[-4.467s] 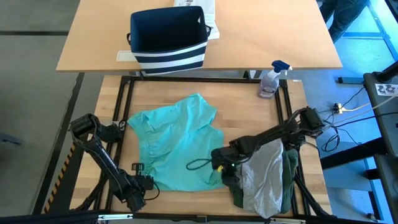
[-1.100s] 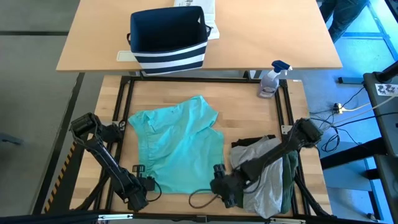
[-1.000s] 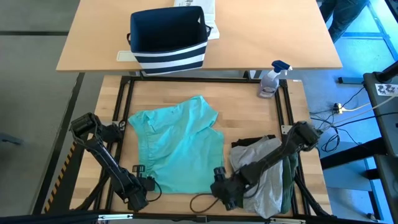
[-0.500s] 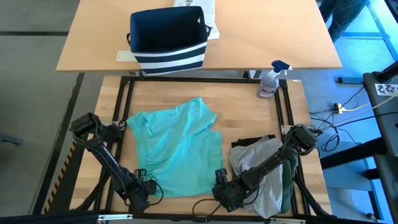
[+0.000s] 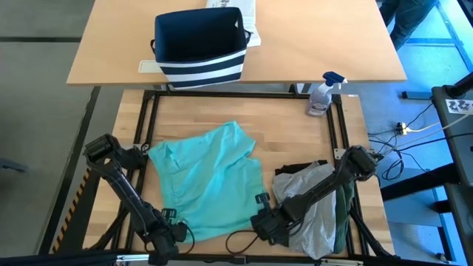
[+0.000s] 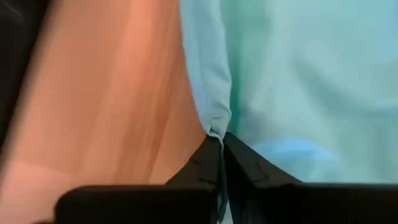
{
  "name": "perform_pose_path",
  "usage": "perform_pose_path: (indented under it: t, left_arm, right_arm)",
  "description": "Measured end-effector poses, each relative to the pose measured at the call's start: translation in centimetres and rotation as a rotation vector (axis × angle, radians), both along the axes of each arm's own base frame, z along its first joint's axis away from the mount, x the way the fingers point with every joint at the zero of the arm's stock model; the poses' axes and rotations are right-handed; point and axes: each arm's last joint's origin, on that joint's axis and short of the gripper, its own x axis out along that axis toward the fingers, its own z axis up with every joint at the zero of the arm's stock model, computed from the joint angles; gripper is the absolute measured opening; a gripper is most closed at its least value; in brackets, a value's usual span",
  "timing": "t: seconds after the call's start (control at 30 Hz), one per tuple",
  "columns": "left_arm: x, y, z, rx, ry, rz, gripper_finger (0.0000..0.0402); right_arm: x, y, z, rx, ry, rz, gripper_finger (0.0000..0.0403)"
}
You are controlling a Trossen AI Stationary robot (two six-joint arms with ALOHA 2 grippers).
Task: Fold Laundry from Bin
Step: Fold the blue shorts
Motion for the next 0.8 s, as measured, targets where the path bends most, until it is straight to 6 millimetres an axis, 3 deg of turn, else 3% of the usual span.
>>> perform_pose_path:
  t: [0.33,0.53,0.8]
  left_arm:
    - [0.1,-0.2,8.5,-0.029,-0.016,0.004,0.0005]
    - [0.4,-0.5,12.5,-0.104,-0.097,0.049,0.0005]
    - [0.6,-0.5,13.4,-0.118,-0.125,0.107,0.0005]
  right_arm:
    - [0.6,-2.8,10.1,0.066,-0.104,0.017,0.0004]
    - [-1.0,-5.0,13.9,0.049,-0.074,-0.015,0.0003]
    - [-3.4,-8.3,18.3,0.057,-0.14,-0.075,0.0001]
